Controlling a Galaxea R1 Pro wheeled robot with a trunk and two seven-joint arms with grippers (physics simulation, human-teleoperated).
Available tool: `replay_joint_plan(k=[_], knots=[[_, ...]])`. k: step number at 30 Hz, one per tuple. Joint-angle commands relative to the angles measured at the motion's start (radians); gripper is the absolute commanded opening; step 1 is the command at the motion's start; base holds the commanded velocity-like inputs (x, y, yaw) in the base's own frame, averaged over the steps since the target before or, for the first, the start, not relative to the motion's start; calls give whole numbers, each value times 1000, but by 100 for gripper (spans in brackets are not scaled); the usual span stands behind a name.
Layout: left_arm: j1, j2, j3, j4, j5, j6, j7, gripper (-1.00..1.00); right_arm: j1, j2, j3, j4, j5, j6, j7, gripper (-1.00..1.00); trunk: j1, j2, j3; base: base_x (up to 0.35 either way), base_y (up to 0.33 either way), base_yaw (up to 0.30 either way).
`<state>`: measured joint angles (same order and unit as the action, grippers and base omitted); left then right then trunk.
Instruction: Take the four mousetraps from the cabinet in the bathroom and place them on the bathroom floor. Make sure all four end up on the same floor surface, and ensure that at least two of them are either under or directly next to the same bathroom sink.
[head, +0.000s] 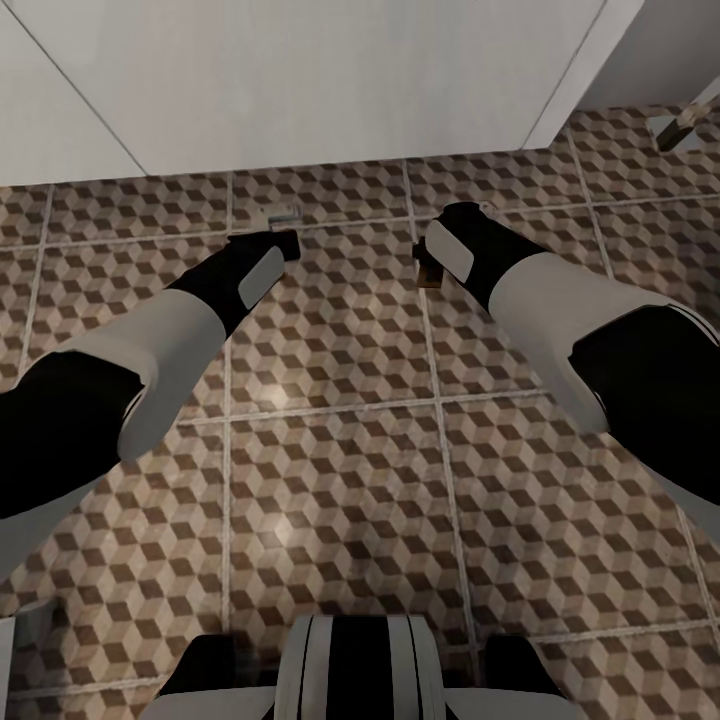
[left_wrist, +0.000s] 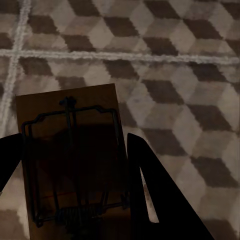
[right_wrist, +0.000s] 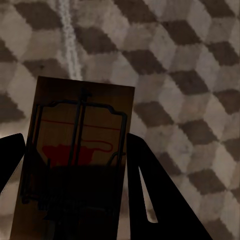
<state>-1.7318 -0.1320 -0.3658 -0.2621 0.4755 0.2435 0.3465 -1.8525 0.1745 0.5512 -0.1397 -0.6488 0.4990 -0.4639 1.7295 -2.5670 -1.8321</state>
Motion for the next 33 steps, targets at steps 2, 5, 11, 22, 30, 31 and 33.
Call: replay_joint_plan(k=[2, 5, 11, 22, 30, 31, 33], knots=[[0, 0, -9, -2, 4, 3, 6, -100, -1, 0, 7, -1, -11, 3, -7, -100, 0, 0, -1, 81, -8, 0], [4, 0, -9, -1, 4, -12, 6, -100, -1, 0, 7, 0, -11, 3, -7, -100, 0, 0, -1, 38, -4, 0], [9, 0, -9, -2, 3, -27, 5, -100, -1, 0, 7, 1, -10, 3, -6, -100, 0, 0, -1, 11, -1, 0], [11, 0, -9, -2, 3, -30, 5, -100, -1, 0, 8, 3, -9, 3, -6, -100, 0, 0, -1, 12, 23, 0], [11, 1, -9, -2, 3, -29, 5, -100, 1, 0, 11, 3, 0, 1, -6, -100, 0, 0, -1, 123, 13, 0], [11, 1, -9, -2, 3, -30, 5, -100, 1, 0, 11, 3, 4, 0, -6, -100, 0, 0, -1, 228, 3, 0], [11, 0, -9, -2, 3, -30, 5, -100, 1, 0, 11, 3, 12, -1, -6, -100, 0, 0, -1, 218, 2, 0]])
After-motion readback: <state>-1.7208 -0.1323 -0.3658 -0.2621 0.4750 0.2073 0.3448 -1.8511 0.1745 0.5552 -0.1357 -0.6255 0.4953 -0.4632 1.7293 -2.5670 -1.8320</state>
